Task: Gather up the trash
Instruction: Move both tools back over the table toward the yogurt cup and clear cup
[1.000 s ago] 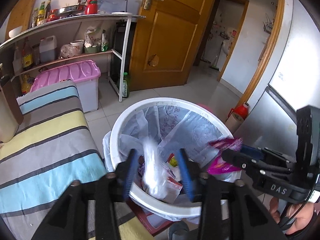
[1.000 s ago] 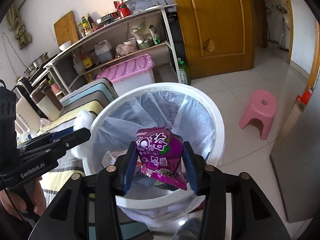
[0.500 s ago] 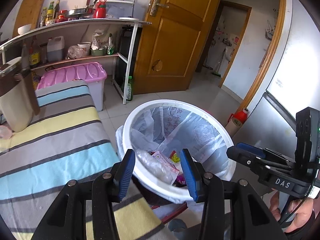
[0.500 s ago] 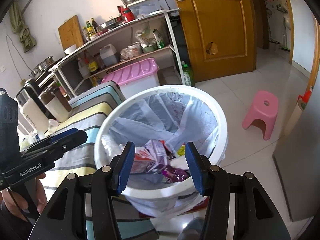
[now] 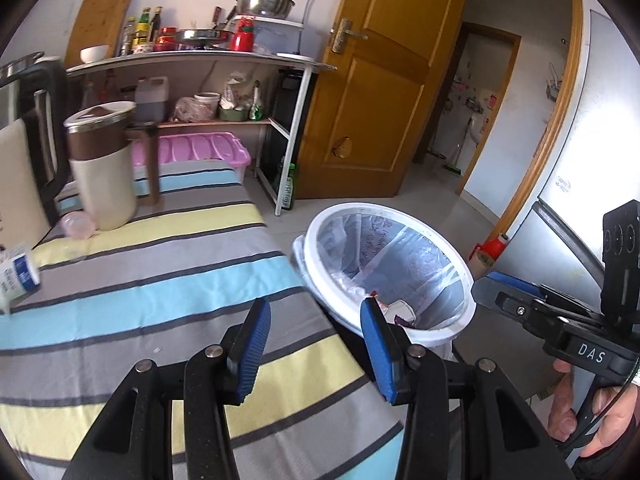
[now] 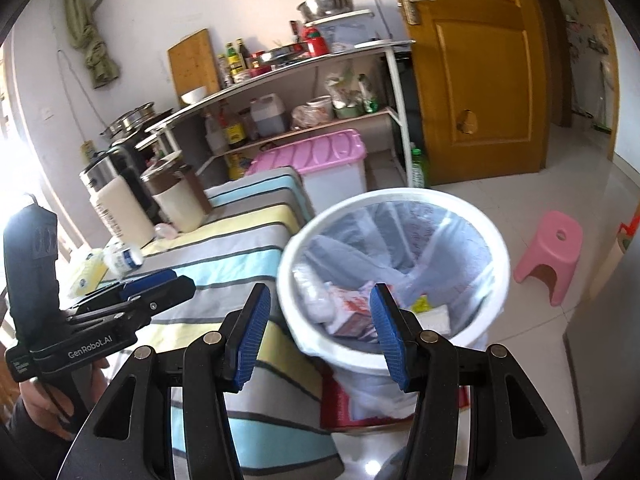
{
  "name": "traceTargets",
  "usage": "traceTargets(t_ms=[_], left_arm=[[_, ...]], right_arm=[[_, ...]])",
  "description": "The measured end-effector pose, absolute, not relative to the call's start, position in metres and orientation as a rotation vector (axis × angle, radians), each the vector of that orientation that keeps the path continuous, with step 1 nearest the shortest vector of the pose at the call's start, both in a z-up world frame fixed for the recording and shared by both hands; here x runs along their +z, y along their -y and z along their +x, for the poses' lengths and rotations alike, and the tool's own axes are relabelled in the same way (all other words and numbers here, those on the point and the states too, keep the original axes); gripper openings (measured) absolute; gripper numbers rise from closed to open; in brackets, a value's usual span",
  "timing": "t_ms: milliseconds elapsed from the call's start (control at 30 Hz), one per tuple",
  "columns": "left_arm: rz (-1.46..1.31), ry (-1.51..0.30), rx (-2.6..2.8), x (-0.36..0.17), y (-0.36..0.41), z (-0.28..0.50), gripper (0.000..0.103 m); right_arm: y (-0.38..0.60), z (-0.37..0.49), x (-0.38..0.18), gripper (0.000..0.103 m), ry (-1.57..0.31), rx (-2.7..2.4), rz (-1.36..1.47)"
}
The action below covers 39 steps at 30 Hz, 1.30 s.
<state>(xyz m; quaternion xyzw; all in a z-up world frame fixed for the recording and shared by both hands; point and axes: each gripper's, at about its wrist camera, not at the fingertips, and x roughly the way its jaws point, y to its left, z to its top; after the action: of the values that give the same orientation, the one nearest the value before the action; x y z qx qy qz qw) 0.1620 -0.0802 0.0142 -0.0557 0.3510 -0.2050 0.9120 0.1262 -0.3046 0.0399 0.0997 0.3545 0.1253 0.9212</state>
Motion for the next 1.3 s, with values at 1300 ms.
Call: traceTargets(t_ms=[1300], left_arm=[[-0.216, -0.69, 0.077, 0.01, -0.143, 0.164, 0.047]], right_arm=[[0.116, 0.17, 0.044, 0.053, -0.795, 0.593, 0.086]])
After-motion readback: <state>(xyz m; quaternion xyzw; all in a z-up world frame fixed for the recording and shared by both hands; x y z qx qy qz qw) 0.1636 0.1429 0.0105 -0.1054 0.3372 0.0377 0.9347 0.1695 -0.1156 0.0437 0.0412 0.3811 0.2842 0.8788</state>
